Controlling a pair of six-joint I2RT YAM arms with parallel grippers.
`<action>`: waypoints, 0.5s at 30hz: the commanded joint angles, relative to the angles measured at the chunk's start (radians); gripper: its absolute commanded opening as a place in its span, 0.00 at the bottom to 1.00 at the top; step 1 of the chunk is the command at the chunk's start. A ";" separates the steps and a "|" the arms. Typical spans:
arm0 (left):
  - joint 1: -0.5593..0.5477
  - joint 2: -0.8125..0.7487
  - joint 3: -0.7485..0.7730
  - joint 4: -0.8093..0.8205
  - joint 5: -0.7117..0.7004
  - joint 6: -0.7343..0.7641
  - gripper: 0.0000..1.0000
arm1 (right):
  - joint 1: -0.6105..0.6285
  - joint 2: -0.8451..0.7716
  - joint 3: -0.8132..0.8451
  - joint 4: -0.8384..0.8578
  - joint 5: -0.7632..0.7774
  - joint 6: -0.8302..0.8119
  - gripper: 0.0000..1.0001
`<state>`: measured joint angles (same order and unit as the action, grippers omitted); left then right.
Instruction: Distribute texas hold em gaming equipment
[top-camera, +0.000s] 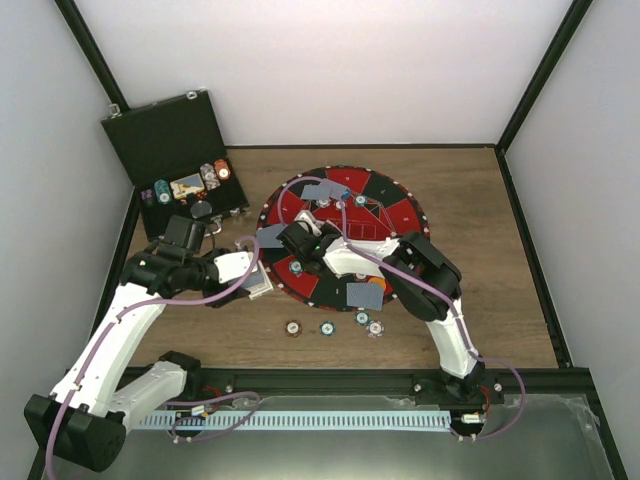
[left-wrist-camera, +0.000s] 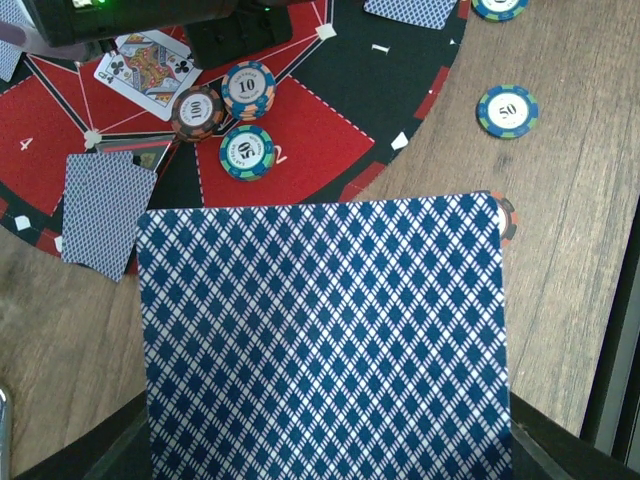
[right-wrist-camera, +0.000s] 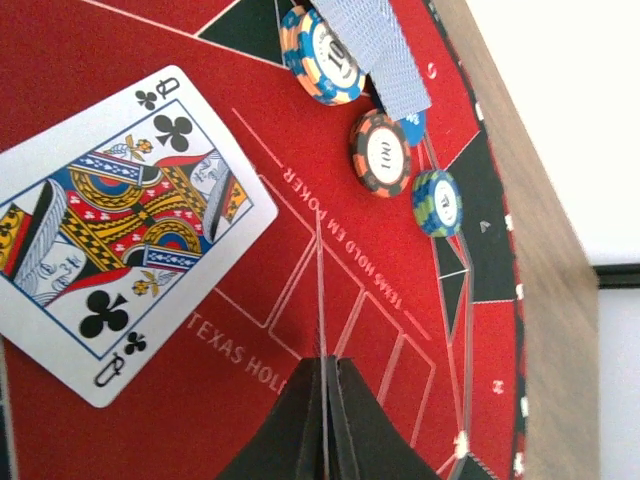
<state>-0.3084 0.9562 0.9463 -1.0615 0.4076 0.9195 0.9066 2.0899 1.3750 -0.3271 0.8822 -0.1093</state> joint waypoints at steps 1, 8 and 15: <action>0.000 -0.019 0.024 -0.002 0.009 0.004 0.17 | 0.004 0.030 0.017 -0.010 -0.034 0.048 0.06; 0.000 -0.015 0.030 -0.002 0.013 0.005 0.17 | 0.005 -0.030 0.032 -0.153 -0.229 0.170 0.66; -0.001 -0.013 0.032 0.000 0.013 0.008 0.18 | -0.003 -0.133 0.068 -0.239 -0.358 0.260 0.84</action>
<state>-0.3084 0.9508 0.9463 -1.0649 0.4042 0.9199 0.9051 2.0399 1.3888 -0.4965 0.6319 0.0704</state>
